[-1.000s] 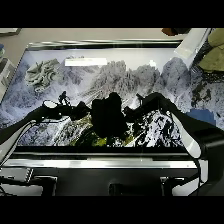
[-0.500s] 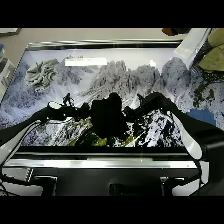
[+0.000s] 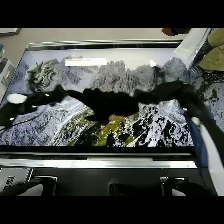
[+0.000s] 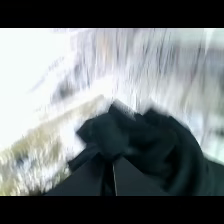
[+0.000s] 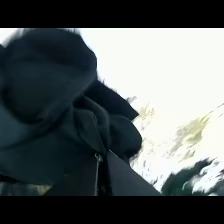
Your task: Fold the clothes and pants, and hang the long-sleeved shirts on hangers.
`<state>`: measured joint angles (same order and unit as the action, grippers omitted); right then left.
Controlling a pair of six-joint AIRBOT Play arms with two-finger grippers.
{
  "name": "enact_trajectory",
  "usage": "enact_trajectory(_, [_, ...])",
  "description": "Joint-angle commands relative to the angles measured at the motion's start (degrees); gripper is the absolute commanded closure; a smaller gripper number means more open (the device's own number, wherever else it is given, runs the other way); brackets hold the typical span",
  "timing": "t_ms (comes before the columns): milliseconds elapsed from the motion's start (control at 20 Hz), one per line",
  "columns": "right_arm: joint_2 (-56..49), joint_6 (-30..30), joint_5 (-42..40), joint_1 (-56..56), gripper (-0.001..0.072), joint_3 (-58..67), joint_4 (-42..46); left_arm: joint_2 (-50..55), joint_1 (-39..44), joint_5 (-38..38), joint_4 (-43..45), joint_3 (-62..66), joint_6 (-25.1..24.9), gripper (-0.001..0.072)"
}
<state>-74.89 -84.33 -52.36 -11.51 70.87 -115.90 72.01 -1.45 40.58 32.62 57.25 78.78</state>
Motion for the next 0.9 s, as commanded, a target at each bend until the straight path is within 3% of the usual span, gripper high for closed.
enact_trajectory(0, [13.5,1.3,5.2,-0.1,0.0686,0.1,8.4,-11.4,-3.7,1.6,1.6,0.1,-0.2,0.0694])
enact_trajectory(400, [35.6,1.6,4.8,-0.1,0.0685,0.3,8.4,-29.8,-4.5,7.8,1.5,0.0,1.6,0.0693])
enact_trajectory(550, [41.6,5.3,1.6,-0.1,0.0685,1.9,8.8,-35.0,-4.5,11.5,4.2,0.0,7.5,0.0693])
enact_trajectory(700, [41.4,10.6,-4.0,-0.1,0.0685,1.9,9.4,-35.8,-4.5,17.8,12.0,0.0,14.0,0.0693])
enact_trajectory(850, [32.9,12.9,-9.9,-0.1,0.0684,1.8,8.7,-31.8,-4.4,21.6,17.9,-0.2,16.7,0.0692])
